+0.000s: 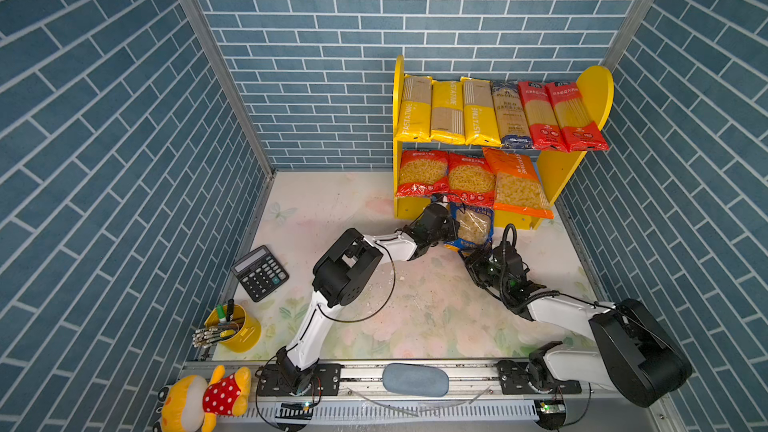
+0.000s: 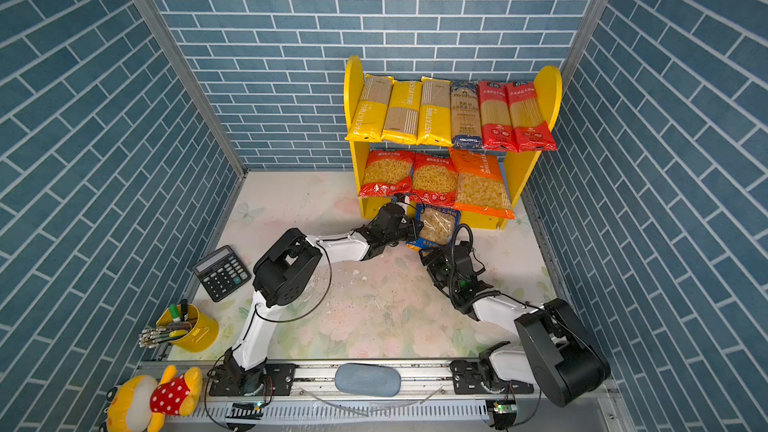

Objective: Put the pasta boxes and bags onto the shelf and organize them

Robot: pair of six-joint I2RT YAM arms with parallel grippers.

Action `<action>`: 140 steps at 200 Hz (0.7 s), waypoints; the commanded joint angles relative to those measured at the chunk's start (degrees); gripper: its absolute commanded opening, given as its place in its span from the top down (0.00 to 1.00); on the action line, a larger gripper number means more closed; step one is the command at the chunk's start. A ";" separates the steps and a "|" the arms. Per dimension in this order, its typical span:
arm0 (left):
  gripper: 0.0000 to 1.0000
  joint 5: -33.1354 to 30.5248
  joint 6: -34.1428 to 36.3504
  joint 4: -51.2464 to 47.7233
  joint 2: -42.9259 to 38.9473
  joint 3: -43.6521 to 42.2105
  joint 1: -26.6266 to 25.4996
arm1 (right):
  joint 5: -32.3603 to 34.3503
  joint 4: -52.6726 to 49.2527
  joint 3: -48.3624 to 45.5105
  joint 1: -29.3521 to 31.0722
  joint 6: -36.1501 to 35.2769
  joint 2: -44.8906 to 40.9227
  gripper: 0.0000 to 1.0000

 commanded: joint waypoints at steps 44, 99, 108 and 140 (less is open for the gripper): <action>1.00 -0.02 -0.13 2.49 -0.29 0.64 0.15 | 1.93 10.48 -1.01 -0.67 6.25 9.16 0.40; 0.99 -0.20 -0.06 2.54 -0.64 0.50 0.55 | -0.28 13.57 1.60 -5.99 5.35 14.91 0.44; 0.99 -0.03 0.02 2.33 -0.70 0.74 0.94 | -0.74 13.46 2.62 -6.81 4.58 15.43 0.45; 0.95 0.70 1.18 0.54 -0.35 3.26 2.04 | -2.18 12.83 7.25 -8.49 2.84 17.56 0.50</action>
